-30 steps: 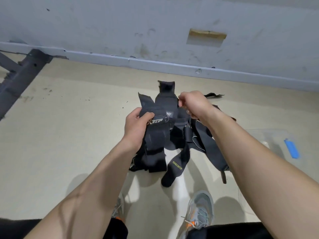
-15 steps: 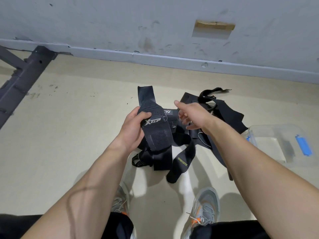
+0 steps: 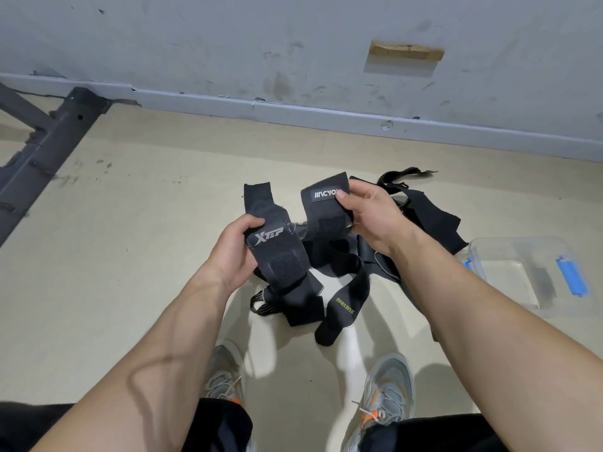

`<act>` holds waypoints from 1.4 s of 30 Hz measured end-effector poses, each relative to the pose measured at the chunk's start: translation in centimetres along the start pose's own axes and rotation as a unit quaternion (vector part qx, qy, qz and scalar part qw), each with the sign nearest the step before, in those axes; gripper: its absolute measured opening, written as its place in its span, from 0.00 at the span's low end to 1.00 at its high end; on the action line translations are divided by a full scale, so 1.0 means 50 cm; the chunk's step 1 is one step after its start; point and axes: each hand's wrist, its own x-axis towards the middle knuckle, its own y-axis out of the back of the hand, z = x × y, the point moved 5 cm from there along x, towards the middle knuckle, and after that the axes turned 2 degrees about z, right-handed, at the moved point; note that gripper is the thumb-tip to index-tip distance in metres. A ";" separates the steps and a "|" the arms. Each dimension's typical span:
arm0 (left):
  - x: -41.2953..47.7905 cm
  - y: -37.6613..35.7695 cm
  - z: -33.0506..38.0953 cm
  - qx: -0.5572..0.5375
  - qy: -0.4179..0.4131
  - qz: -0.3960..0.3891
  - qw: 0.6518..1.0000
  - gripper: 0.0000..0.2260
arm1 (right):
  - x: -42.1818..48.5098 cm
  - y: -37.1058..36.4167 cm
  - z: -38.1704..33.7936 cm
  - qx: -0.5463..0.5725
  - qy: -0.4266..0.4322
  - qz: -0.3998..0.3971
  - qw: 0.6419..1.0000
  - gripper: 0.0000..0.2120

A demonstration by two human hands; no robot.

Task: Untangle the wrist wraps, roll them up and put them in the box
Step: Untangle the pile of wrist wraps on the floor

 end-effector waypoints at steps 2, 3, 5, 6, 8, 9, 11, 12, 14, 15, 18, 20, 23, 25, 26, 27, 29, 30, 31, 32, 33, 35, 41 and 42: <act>-0.004 0.005 0.004 0.037 -0.006 0.009 0.999 0.13 | -0.006 -0.009 -0.011 0.004 -0.001 0.001 1.000 0.13; -0.008 0.006 0.008 0.062 -0.012 0.012 0.998 0.13 | -0.011 -0.018 -0.022 0.009 -0.001 -0.001 1.000 0.14; -0.020 0.015 0.021 0.120 -0.034 0.035 0.992 0.11 | -0.024 -0.041 -0.055 0.022 0.005 -0.013 1.000 0.17; -0.028 0.024 0.031 0.147 -0.045 0.057 0.986 0.09 | -0.033 -0.053 -0.075 0.029 0.003 -0.021 0.999 0.18; -0.047 0.054 0.059 0.189 -0.061 0.112 0.974 0.07 | -0.059 -0.080 -0.114 0.042 -0.013 -0.055 0.998 0.17; -0.056 0.077 0.076 0.206 -0.067 0.144 0.965 0.06 | -0.073 -0.095 -0.129 0.040 -0.027 -0.078 0.996 0.17; -0.081 0.126 0.116 0.249 -0.070 0.210 0.943 0.06 | -0.092 -0.131 -0.142 0.024 -0.064 -0.120 0.990 0.16; -0.094 0.152 0.136 0.269 -0.070 0.240 0.930 0.07 | -0.096 -0.149 -0.140 0.010 -0.078 -0.139 0.987 0.16; -0.128 0.192 0.176 0.283 -0.087 0.284 0.912 0.07 | -0.098 -0.187 -0.124 -0.032 -0.102 -0.162 0.981 0.20; -0.146 0.208 0.194 0.277 -0.101 0.298 0.908 0.06 | -0.095 -0.209 -0.112 -0.036 -0.113 -0.167 0.979 0.21; -0.178 0.246 0.213 0.201 -0.097 0.283 0.933 0.03 | -0.055 -0.267 -0.071 -0.026 -0.107 -0.117 0.987 0.12; -0.176 0.267 0.199 0.153 -0.052 0.232 0.959 0.09 | -0.002 -0.312 -0.049 -0.031 -0.082 -0.067 0.994 0.10; -0.146 0.278 0.169 0.132 -0.013 0.201 0.971 0.08 | 0.097 -0.378 -0.020 -0.030 -0.063 -0.031 0.997 0.17; -0.108 0.272 0.149 0.105 -0.007 0.200 0.974 0.08 | 0.162 -0.403 0.010 -0.046 -0.083 -0.035 0.995 0.23; -0.089 0.262 0.139 0.091 -0.005 0.200 0.976 0.09 | 0.190 -0.404 0.032 -0.064 -0.097 -0.032 0.993 0.28; -0.068 0.254 0.128 0.075 -0.002 0.196 0.978 0.11 | 0.209 -0.395 0.056 -0.095 -0.113 -0.024 0.989 0.30; -0.021 0.242 0.098 0.055 0.011 0.188 0.981 0.10 | 0.235 -0.352 0.115 -0.143 -0.140 -0.003 0.980 0.24; 0.003 0.237 0.081 0.052 0.019 0.186 0.981 0.09 | 0.241 -0.322 0.149 -0.150 -0.150 0.009 0.977 0.18; 0.027 0.232 0.063 0.051 0.030 0.185 0.981 0.09 | 0.237 -0.288 0.186 -0.152 -0.165 0.020 0.974 0.13; 0.052 0.229 0.043 0.053 0.037 0.188 0.980 0.09 | 0.228 -0.253 0.226 -0.147 -0.188 0.027 0.971 0.08; 0.074 0.223 0.023 0.055 0.045 0.193 0.979 0.09 | 0.215 -0.216 0.262 -0.142 -0.216 0.035 0.966 0.07; 0.115 0.205 -0.024 0.056 0.064 0.185 0.979 0.08 | 0.185 -0.140 0.325 -0.135 -0.250 0.053 0.957 0.07; 0.203 0.130 -0.149 0.112 0.107 0.114 0.981 0.10 | 0.137 0.073 0.394 -0.286 -0.137 0.221 0.922 0.11; 0.218 0.113 -0.160 0.131 0.106 0.098 0.981 0.11 | 0.134 0.095 0.383 -0.341 -0.102 0.251 0.900 0.14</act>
